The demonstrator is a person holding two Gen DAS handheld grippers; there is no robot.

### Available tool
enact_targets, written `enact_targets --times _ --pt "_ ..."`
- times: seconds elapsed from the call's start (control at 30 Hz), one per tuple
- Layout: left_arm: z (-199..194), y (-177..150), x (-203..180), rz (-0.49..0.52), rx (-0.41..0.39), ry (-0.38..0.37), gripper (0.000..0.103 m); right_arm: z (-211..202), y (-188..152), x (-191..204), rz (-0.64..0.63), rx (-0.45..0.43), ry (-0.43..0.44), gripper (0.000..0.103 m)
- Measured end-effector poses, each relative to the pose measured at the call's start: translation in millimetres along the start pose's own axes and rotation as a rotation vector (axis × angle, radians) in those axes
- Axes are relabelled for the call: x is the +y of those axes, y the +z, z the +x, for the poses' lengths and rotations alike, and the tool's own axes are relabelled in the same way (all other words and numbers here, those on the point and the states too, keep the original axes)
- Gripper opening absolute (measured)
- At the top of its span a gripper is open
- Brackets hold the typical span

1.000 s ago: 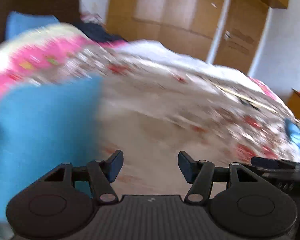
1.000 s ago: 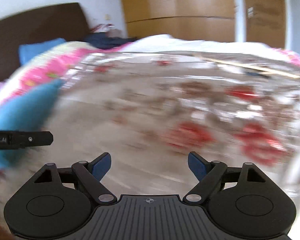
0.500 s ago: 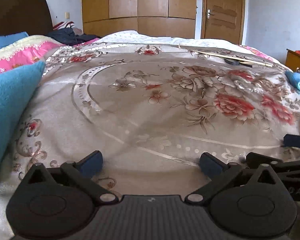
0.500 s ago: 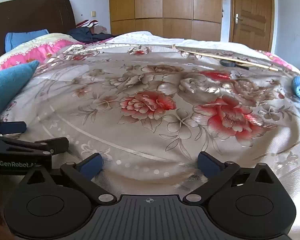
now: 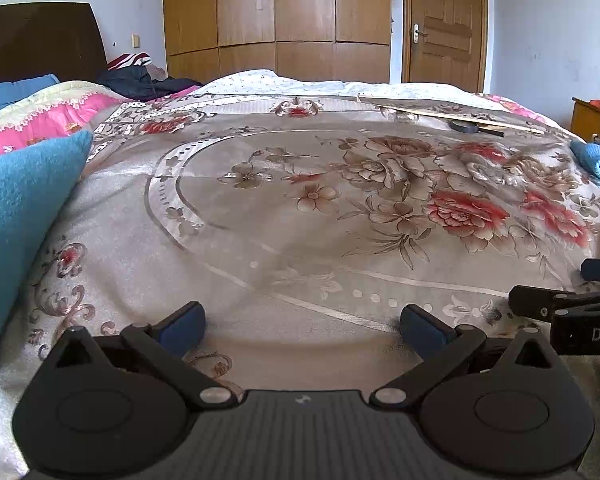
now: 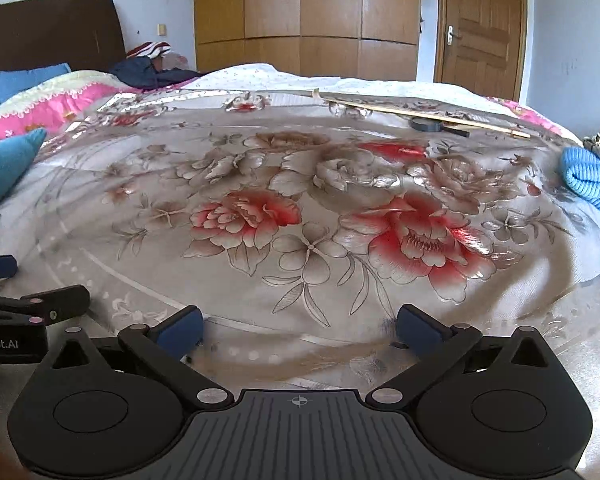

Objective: Fold small clothes

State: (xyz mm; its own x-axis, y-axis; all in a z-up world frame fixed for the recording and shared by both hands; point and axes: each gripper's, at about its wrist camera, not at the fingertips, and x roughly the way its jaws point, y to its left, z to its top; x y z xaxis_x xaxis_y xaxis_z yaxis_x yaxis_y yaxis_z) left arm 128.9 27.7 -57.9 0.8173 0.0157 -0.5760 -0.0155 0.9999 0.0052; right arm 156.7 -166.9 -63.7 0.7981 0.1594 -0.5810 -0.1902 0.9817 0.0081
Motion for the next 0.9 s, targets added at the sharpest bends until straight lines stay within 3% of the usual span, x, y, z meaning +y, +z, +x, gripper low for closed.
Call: enact_targets --times 0.9 --pt "-1.4 -1.0 0.3 -0.011 -0.008 -0.007 0.103 -2.0 -5.1 -2.7 0.020 -0.025 0.019 0.103"
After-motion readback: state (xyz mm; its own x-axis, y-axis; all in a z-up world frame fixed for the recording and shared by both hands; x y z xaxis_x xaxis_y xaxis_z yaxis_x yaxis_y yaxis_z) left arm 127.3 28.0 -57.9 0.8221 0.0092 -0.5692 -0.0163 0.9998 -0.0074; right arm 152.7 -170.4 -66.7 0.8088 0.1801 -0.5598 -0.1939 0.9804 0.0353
